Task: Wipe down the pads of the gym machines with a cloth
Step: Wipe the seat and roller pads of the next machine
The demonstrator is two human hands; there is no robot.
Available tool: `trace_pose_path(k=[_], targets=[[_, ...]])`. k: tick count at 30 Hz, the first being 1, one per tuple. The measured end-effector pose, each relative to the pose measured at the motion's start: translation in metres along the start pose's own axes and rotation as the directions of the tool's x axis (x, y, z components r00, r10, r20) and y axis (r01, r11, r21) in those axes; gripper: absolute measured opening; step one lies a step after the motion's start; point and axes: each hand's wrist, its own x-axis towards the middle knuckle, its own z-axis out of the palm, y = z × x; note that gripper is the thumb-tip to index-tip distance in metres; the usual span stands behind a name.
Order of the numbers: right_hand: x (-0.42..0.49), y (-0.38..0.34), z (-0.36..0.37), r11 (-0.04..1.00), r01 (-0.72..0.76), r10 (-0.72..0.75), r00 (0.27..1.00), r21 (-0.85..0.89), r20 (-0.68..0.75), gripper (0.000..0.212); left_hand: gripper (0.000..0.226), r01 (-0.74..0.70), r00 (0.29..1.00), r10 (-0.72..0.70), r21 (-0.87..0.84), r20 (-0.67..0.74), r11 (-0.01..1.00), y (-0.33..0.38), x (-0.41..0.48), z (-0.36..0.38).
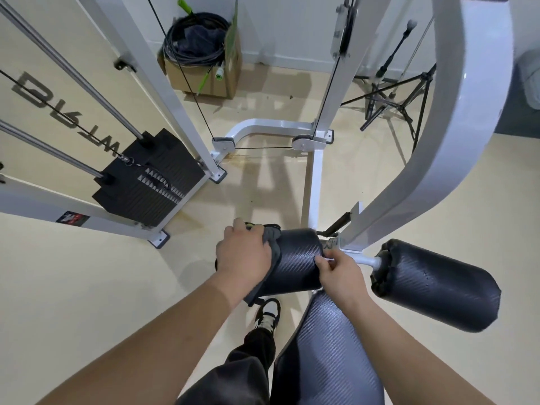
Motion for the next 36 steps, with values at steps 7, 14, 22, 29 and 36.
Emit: trace_pose_path(k=[7,14,22,29,36], targets=[[-0.02,0.023,0.001,0.986,-0.075,0.066,0.996,0.15,0.065,0.016,0.038,-0.338,0.937,0.33,0.06,0.118,0.939,0.096,0.0,0.016],[-0.013,0.016,-0.01,0.988,-0.098,0.077,0.982,0.121,0.171,0.032,0.04,-0.012,0.999,0.012,0.002,0.031,1.0,-0.025,-0.002,-0.004],[0.007,-0.002,-0.016,0.998,0.008,-0.01,0.999,0.064,0.035,0.032,0.037,-0.12,0.991,0.119,0.009,0.056,0.993,0.034,-0.022,0.005],[0.002,0.01,0.003,0.994,-0.002,0.006,0.999,0.111,-0.034,0.026,0.046,-0.229,0.972,0.231,0.054,-0.041,0.972,-0.014,-0.059,0.015],[0.004,0.011,0.001,0.991,-0.048,0.049,0.999,0.122,-0.009,0.028,0.036,-0.175,0.982,0.18,0.094,-0.053,0.98,0.049,-0.003,0.009]])
